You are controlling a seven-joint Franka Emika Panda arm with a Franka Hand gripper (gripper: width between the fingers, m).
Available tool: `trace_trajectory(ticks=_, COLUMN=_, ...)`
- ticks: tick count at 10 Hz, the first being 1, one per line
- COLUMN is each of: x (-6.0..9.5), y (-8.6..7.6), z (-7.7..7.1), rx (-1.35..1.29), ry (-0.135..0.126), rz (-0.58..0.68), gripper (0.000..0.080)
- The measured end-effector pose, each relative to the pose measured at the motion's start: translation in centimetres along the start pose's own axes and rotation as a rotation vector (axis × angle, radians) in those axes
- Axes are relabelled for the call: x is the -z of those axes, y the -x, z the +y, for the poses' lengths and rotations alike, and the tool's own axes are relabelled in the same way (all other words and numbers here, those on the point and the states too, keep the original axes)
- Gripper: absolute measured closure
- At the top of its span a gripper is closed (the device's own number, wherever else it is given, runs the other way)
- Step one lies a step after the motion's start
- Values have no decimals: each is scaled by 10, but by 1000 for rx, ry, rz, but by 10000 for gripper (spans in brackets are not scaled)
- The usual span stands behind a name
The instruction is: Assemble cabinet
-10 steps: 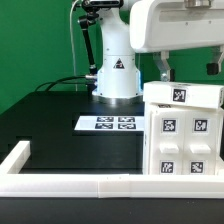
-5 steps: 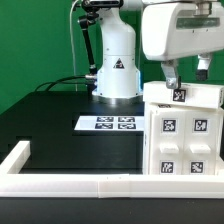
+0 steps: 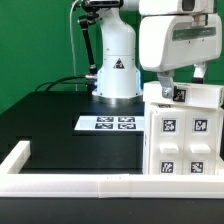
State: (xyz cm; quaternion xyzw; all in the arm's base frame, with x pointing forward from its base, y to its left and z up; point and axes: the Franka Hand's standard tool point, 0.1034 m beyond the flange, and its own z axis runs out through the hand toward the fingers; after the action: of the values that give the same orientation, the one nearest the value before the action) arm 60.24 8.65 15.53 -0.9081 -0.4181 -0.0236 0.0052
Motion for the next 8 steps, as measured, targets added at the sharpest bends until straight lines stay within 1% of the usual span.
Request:
trace_trajectory(ticks=2, x=0, y=1, z=1, rx=-21, ry=0, rz=0, gripper=246)
trace_trajectory(ticks=5, x=0, y=1, z=1, rx=-47, ry=0, rz=0, gripper=242)
trace_trajectory(ticks=8, x=-1, y=0, z=1, rx=-437, ry=11, rz=33, gripper=242)
